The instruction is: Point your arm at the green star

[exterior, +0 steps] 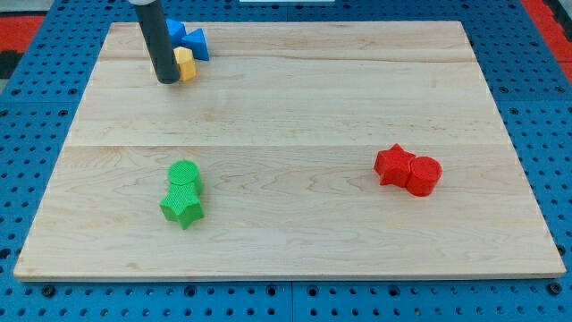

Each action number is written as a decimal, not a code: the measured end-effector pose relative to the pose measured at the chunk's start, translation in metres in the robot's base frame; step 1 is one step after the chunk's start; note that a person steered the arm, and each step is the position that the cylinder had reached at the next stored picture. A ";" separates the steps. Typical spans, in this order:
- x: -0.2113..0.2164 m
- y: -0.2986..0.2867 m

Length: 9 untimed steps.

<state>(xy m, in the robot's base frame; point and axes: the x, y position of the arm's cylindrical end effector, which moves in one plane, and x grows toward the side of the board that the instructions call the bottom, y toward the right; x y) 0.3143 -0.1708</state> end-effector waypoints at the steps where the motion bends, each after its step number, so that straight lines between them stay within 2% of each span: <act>1: 0.001 0.000; 3: 0.042 0.007; 4: 0.059 0.039; 5: 0.059 0.132; 6: 0.071 0.162; 9: 0.235 0.165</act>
<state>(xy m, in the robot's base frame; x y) 0.5490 -0.0059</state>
